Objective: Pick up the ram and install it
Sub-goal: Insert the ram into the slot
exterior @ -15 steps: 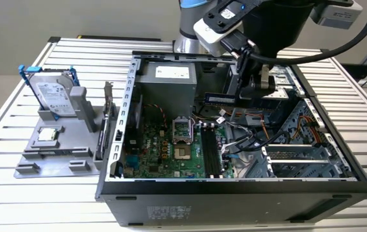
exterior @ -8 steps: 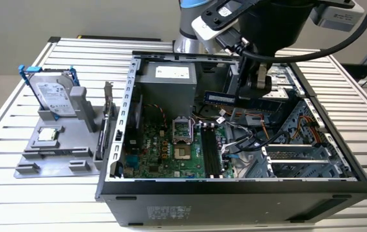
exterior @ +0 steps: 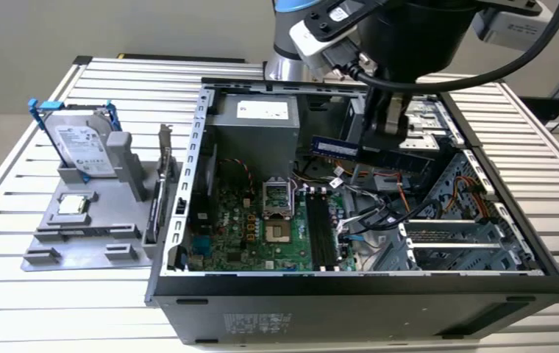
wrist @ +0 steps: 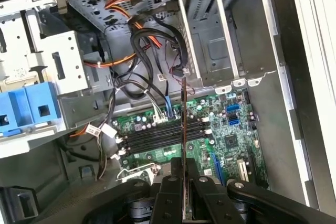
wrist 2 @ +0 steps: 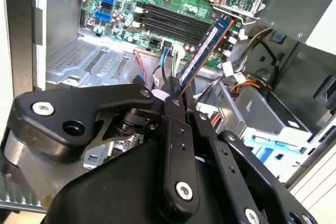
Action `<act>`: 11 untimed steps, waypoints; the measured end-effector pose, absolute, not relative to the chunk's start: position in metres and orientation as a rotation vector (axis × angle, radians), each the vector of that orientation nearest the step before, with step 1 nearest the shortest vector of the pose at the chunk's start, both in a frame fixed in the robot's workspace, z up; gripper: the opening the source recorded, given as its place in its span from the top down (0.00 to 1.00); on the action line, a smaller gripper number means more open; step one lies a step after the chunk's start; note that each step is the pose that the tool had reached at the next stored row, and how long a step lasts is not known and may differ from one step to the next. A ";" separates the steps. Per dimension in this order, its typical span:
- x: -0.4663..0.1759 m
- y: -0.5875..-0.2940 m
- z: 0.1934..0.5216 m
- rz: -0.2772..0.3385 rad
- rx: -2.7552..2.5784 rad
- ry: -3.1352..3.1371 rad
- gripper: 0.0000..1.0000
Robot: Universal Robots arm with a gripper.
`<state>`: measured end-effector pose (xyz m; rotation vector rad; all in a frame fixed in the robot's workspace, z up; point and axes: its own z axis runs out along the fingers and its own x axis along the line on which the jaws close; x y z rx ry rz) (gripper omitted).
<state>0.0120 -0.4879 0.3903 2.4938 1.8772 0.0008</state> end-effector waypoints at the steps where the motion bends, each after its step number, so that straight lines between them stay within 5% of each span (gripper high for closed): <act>1: 0.012 -0.488 0.390 0.001 2.503 1.864 1.00; 11: 0.012 -0.488 0.390 -0.001 2.592 1.738 1.00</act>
